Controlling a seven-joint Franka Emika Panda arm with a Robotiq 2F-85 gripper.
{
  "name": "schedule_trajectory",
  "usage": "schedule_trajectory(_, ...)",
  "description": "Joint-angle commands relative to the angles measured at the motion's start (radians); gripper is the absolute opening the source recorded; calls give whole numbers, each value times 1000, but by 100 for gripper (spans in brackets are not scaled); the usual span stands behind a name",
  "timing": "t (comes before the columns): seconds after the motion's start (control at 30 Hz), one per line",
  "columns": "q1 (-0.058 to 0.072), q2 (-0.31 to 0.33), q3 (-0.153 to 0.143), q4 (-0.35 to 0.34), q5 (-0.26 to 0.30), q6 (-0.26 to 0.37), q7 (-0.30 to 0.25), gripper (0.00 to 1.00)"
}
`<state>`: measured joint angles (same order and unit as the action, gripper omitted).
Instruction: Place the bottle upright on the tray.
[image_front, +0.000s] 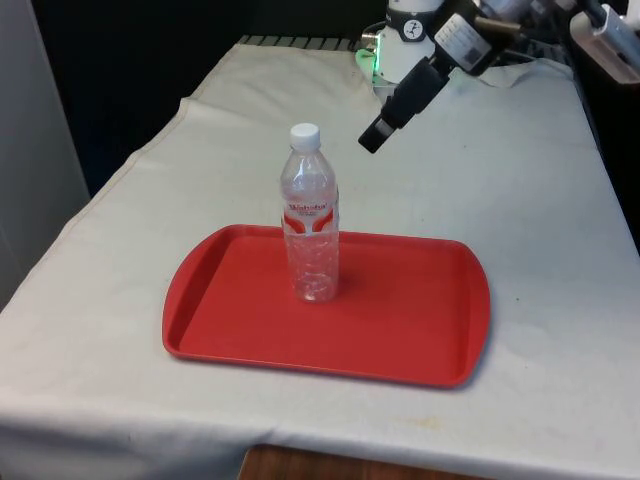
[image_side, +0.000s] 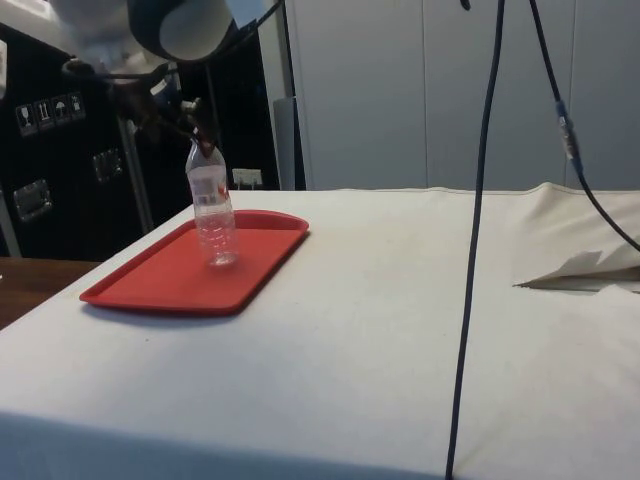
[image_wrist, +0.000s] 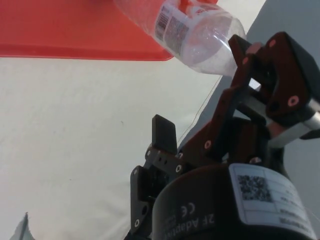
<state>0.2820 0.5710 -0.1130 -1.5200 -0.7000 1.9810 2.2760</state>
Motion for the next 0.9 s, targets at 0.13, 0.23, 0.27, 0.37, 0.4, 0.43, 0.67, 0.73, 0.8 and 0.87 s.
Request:
schedule_trajectory(0.13, -4, -6, 0, 0, 16, 3, 1, 100)
schedule_trajectory(0.23, -14, -13, 6, -2, 41, 19, 1, 100)
schedule_trajectory(0.27, -16, -14, 6, -1, 46, 19, 1, 100)
schedule_trajectory(0.37, -18, -18, 6, 2, 64, 19, 4, 100)
schedule_trajectory(0.4, -18, -18, 6, 3, 68, 18, 5, 100)
schedule_trajectory(0.43, -18, -18, 6, 4, 72, 17, 7, 100)
schedule_trajectory(0.67, -20, -19, 5, 9, 98, 16, 31, 100)
schedule_trajectory(0.73, -20, -19, 5, 10, 105, 17, 37, 100)
schedule_trajectory(0.8, -15, -15, 0, 12, 95, 6, 39, 100)
schedule_trajectory(0.87, -21, -19, 5, 12, 117, 17, 47, 100)
